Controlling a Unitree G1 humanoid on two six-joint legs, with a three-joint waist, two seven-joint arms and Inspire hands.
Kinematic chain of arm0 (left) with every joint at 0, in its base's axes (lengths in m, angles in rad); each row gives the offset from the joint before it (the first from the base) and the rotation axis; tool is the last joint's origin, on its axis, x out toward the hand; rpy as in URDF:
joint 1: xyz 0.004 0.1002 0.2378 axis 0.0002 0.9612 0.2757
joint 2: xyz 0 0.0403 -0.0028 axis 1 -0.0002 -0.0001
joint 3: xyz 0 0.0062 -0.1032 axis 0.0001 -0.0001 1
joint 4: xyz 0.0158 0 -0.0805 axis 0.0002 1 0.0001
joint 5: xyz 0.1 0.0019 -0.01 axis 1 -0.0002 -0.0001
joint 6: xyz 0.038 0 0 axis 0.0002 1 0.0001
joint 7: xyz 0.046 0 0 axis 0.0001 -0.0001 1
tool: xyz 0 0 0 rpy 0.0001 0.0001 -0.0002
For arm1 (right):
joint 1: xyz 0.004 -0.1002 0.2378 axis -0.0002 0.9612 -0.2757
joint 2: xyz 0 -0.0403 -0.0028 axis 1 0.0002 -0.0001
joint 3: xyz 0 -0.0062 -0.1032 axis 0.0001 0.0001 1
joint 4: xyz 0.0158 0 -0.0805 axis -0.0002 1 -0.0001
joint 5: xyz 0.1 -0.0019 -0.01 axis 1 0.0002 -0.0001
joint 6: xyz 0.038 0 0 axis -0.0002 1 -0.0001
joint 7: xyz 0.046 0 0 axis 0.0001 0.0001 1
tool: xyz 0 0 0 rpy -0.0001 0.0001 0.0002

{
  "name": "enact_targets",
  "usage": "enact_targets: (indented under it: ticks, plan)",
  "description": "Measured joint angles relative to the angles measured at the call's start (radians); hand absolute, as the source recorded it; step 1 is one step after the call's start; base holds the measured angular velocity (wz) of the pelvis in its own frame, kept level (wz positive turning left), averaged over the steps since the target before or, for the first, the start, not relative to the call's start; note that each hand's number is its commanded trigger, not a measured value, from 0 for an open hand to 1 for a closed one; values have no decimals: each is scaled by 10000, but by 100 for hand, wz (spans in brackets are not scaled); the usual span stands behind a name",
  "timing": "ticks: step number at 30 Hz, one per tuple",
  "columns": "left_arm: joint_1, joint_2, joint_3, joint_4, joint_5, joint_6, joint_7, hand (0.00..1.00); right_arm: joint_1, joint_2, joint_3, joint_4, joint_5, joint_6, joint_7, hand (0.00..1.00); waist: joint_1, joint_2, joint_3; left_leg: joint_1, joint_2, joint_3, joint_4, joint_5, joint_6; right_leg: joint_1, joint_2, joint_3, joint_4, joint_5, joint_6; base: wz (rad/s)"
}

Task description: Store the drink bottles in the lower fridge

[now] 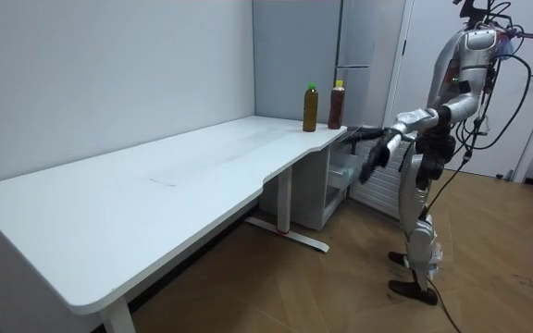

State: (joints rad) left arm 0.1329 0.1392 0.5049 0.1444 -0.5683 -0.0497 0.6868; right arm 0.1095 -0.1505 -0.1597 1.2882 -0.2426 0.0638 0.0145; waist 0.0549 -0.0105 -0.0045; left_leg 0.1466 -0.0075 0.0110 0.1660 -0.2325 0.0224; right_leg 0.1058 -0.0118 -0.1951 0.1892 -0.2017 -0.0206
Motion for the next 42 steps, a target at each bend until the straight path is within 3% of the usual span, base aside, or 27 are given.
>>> enact_targets:
  ticks: [3,9,15,17,20,25,33,36,38,40,42]
  plan:
    - [-1,72,0,-1780,630,-383,95,0,46,-9,0,3,-23,-98,-76,0,-14,56,4,-2,-11,0,-12,0,0,-14,3,-8,7,-2,4,0]
    - [19,131,-206,-4088,675,-442,-259,0,348,-2,46,3,81,-89,254,0,-211,43,58,-7,-45,-165,43,1,1,130,-27,-55,-43,-18,28,5]
    - [-66,241,-907,-5118,943,-459,-2090,0,287,0,86,95,-31,-201,659,0,-511,-17,93,-34,-47,-156,81,2,3,52,-41,-55,-37,-26,36,0]
    - [-81,483,-1164,-5548,882,-446,-2716,0,282,-35,89,93,-32,-198,739,0,-594,-39,93,-190,-48,-164,171,2,3,-63,-47,-65,-9,-24,34,2]
    - [-353,871,-1631,-5787,951,-432,-3587,0,271,-35,89,318,-198,-195,758,0,-784,-23,110,-328,-48,-219,227,3,3,-78,-35,-103,-14,-1,26,7]
    - [-848,1121,-2344,-6000,1050,-302,-4875,0,280,-45,110,354,-463,-184,972,0,-1046,87,130,-341,-42,-149,225,3,3,-88,-21,-77,-38,6,18,-1]
    - [-983,1138,-2713,-6413,1043,-191,-7121,0,280,-51,102,524,-448,-189,1123,0,-1357,312,125,-311,-23,74,219,5,1,-118,-26,24,-36,5,17,-6]
    - [-983,1135,-3067,-6413,1044,-36,-7603,0,234,-55,107,542,-456,-162,1134,0,-1441,268,141,-340,-19,127,210,5,0,-168,-25,46,-13,5,16,0]
    - [-981,1136,-3366,-6407,1047,254,-8031,0,81,-54,108,679,-466,-11,1117,0,-1510,211,147,-351,-22,132,210,5,0,-193,-25,63,3,5,16,0]
    - [-982,1137,-3588,-6395,1054,427,-8295,0,-45,-57,165,736,-453,47,1094,0,-1586,189,96,-327,-24,142,213,5,0,-188,-29,70,0,5,17,0]
    - [-982,1139,-3831,-6323,1047,555,-8482,0,-120,-63,227,740,-451,99,1069,0,-1643,114,98,-330,-19,140,213,5,1,-172,-23,71,8,5,17,0]
